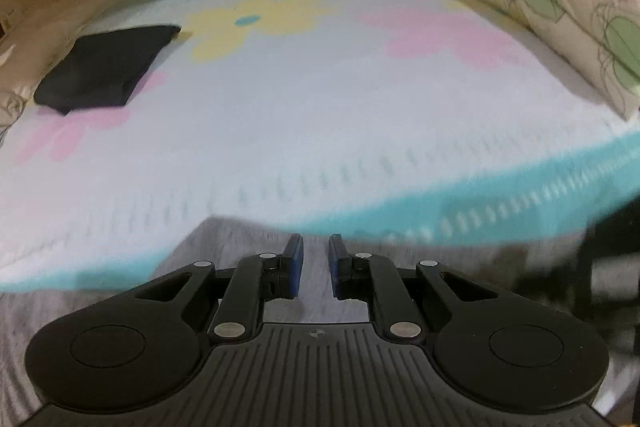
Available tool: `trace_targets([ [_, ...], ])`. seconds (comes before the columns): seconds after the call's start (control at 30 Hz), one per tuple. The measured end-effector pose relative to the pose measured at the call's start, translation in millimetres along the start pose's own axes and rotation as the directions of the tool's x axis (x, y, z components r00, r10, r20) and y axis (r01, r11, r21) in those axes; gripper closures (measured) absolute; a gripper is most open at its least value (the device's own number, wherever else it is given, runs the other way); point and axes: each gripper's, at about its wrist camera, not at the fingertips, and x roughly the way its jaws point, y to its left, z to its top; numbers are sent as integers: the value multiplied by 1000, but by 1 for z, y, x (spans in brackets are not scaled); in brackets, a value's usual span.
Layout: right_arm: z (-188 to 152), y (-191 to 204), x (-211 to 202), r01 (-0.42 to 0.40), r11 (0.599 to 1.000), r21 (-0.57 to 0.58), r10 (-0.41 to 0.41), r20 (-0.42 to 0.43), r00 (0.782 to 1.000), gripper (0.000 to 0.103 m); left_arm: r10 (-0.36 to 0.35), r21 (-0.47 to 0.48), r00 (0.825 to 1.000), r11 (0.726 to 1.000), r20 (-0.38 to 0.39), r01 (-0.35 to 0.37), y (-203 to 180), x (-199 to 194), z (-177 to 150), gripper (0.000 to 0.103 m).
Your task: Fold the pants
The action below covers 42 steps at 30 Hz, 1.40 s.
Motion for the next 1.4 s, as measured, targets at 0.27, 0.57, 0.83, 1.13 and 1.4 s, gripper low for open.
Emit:
trace_targets([
  [0.27,-13,28,7,-67,991,-118,61,-53,997,96,1,135,996,991,-85,11,-38,31,2,88],
  [0.57,-6,-25,12,195,977,80,-193,-35,981,85,27,44,999,999,-27,-26,-24,15,1,88],
  [0.83,-11,-1,-7,92,991,98,-93,1,996,85,-57,150,997,987,-46,64,-41,9,-26,87],
  [1.13,-37,2,-1,249,954,167,-227,-140,964,51,74,177,990,983,-117,-53,-49,32,-34,86],
  [1.4,-69,-60,-67,335,833,440,-282,-182,942,50,-84,306,996,949,7,78,-116,-5,-33,86],
])
